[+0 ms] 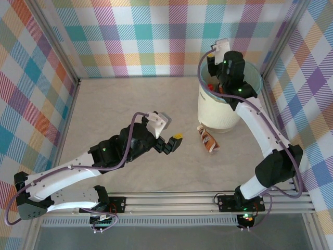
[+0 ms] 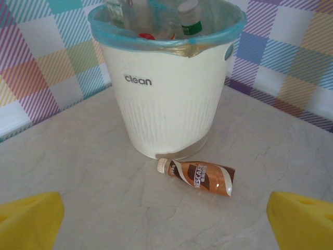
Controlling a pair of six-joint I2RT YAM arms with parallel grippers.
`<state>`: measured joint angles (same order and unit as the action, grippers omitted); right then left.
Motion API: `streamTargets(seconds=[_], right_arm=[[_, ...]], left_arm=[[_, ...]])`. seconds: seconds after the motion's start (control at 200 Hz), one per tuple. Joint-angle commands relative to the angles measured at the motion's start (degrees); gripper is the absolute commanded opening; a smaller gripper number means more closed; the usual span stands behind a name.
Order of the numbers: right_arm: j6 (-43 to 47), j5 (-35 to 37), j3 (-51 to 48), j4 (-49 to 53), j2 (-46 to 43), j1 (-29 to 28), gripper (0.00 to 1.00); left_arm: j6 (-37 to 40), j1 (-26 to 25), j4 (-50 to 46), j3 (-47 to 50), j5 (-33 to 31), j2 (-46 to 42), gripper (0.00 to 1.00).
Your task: Put the plastic bottles in the bin
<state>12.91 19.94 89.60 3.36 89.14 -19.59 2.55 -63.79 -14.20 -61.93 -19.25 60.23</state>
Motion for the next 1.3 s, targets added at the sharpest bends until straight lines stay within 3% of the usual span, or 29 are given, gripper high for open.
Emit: streamTargets(seconds=[0.0,0.2,0.44,0.67,0.83,0.935,1.04,1.295], right_arm=[[-2.71,0.60,-4.74,-1.75,0.55,0.77,0.30],[-11.18,-2.35,-13.13,-2.04,-0.64,3.60,0.30],[-13.95,-2.75,-12.45,3.57,2.14,6.49,0.35],[-16.62,-7.28,-4.22,10.07,1.72,6.76,0.55],[-19.38,-10.01,1.82,13.94,-3.01,6.68,0.74],[-20.01,-10.24,2.86,15.53,-7.07,6.70,0.81],[-19.90,-10.10,1.93,16.49,-10.71,6.67,0.80],[-20.57,-13.72,-0.19,19.56,-15.58,6.66,0.63]], left_arm=[[-0.77,-0.50,2.02,1.43,-1.80,-1.63,1.00],[-0.70,-0.54,1.39,1.49,-1.83,-1.62,1.00],[-0.96,-0.49,1.37,1.98,-1.86,-1.53,1.00],[-1.25,-0.51,1.19,1.98,-2.19,-1.40,1.00],[-1.58,-0.53,1.02,1.89,-3.20,-1.41,1.00],[-1.83,-0.46,1.01,1.97,-4.49,-1.23,1.00],[-2.15,-0.46,1.34,2.07,-4.84,-0.69,1.00],[-3.85,-0.46,0.28,-0.27,-6.18,3.64,1.00]])
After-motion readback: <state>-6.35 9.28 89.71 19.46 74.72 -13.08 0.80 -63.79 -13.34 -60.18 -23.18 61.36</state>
